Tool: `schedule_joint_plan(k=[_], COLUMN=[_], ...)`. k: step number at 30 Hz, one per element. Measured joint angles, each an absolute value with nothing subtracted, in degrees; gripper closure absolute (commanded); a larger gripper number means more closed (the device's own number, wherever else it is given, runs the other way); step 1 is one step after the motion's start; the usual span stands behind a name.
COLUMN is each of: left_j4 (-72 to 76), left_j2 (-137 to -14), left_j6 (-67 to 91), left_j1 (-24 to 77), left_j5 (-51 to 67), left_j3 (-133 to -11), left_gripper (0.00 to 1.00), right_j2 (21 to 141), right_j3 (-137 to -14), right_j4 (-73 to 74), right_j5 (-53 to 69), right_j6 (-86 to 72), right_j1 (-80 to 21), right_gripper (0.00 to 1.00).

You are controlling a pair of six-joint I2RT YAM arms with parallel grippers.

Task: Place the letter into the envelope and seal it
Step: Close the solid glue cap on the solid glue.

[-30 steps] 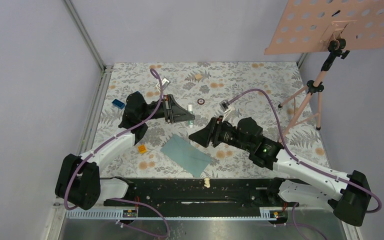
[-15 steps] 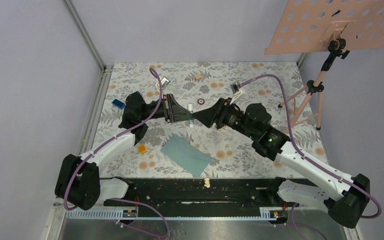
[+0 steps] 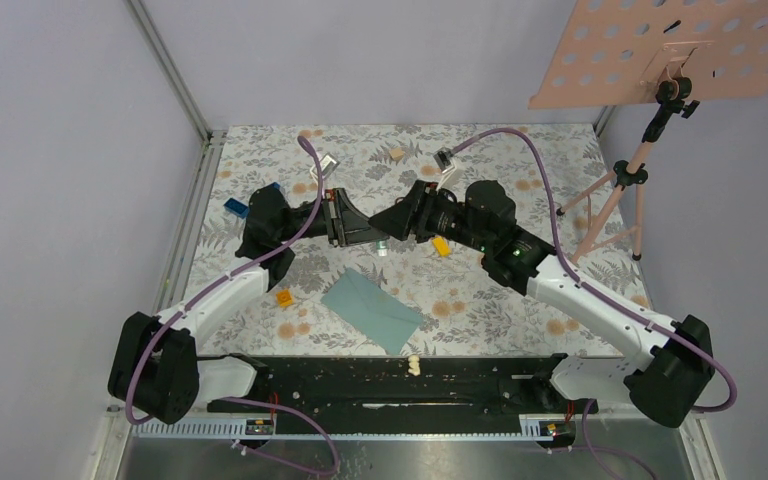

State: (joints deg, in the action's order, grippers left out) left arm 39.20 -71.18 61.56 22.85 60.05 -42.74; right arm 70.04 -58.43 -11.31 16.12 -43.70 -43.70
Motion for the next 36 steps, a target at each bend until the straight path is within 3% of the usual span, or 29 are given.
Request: schedule_joint_plan(k=[7,11,17,18,21,24,32,36], left_j4=[39.18,39.24,39.13,39.05,38.63,38.15,37.15,37.19], left_j2=[-71.07,-70.96,-70.61,-70.57,-70.54,-70.54,-70.54,-70.54], left_j6=[61.54,61.58,61.60,61.56,61.39,60.95,60.88,60.95], left_j1=[22.85,22.81,22.48,22.46,22.44,22.46,22.61,22.61], left_j5=[60.23,60.53,60.82,60.82,60.88,61.06,61.23,61.21], left_j3=[-42.74,-42.74,-42.74,-42.74,-42.74,-42.85,-42.96,-42.96], left_gripper=[1.00,1.00,1.00,0.94,0.60,0.50,0.50,0.63], right_j2=[70.13,70.13,70.98,71.05,71.09,71.07,69.80,69.21], right_j3=[-58.43,-58.43,-58.43,-58.43,-58.43,-58.41,-57.28,-56.80], right_j4=[-11.70,-12.25,-13.19,-13.30,-13.34,-13.34,-13.58,-13.63], right_j5=[16.25,16.67,18.63,18.96,19.16,19.00,16.47,15.68], right_j6=[-44.42,-44.84,-44.88,-44.91,-44.91,-45.15,-45.45,-45.47], right_j1=[-43.59,-43.29,-42.65,-42.63,-42.59,-42.59,-42.59,-42.59], right_gripper=[0.57,0.73,0.90,0.92,0.94,0.95,0.95,0.95])
